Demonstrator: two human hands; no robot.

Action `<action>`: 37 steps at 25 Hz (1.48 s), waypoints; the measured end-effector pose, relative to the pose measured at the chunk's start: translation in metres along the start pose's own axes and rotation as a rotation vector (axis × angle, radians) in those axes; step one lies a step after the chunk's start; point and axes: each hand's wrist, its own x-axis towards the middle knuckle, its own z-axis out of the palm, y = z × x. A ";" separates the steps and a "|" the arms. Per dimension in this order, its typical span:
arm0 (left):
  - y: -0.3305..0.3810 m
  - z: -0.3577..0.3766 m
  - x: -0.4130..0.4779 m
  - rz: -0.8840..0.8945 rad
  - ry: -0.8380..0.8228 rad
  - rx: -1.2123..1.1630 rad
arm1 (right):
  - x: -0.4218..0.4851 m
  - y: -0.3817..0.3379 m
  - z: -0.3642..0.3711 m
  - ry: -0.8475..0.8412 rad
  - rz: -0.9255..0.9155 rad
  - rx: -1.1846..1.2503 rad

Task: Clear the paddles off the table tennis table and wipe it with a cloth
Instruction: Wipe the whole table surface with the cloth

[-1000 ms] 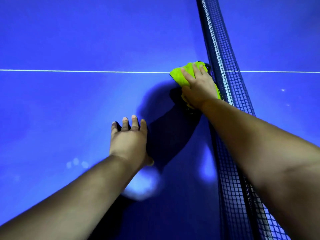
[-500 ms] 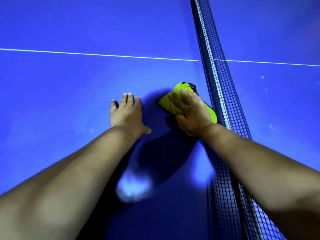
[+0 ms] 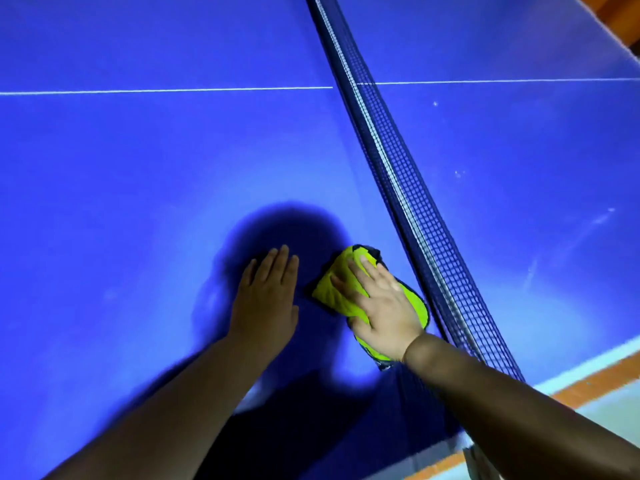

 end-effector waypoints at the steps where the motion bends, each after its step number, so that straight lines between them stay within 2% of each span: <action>1: 0.002 -0.001 -0.018 0.024 0.000 -0.003 | -0.024 -0.011 0.006 0.013 0.055 0.021; 6: -0.010 -0.016 -0.104 0.095 -0.051 0.012 | -0.108 -0.087 0.032 0.142 0.407 0.091; 10: -0.032 -0.032 -0.159 0.083 -0.142 0.058 | -0.113 -0.175 0.039 0.178 0.911 0.160; 13: -0.056 -0.043 -0.180 0.061 -0.192 0.084 | -0.084 -0.226 0.030 0.050 1.206 0.368; 15: -0.074 -0.046 -0.180 0.024 -0.198 0.102 | -0.078 -0.231 0.026 -0.017 1.202 0.385; 18: -0.095 -0.051 -0.163 -0.049 -0.219 0.134 | -0.099 -0.222 0.028 -0.062 0.908 0.213; 20: -0.104 -0.049 -0.143 -0.098 -0.220 0.142 | -0.099 -0.215 0.031 -0.017 0.849 0.107; 23: -0.114 -0.048 -0.102 -0.165 -0.212 0.151 | -0.047 -0.202 0.031 0.017 0.915 0.091; 28: -0.161 -0.056 -0.005 -0.375 -0.306 0.134 | 0.071 -0.160 0.016 -0.007 1.081 0.108; 30: -0.183 -0.060 0.028 -0.435 -0.328 0.109 | 0.122 -0.141 0.009 0.034 1.100 0.121; 37: -0.207 -0.056 0.080 -0.342 -0.511 0.220 | 0.290 -0.074 -0.015 0.141 1.058 0.133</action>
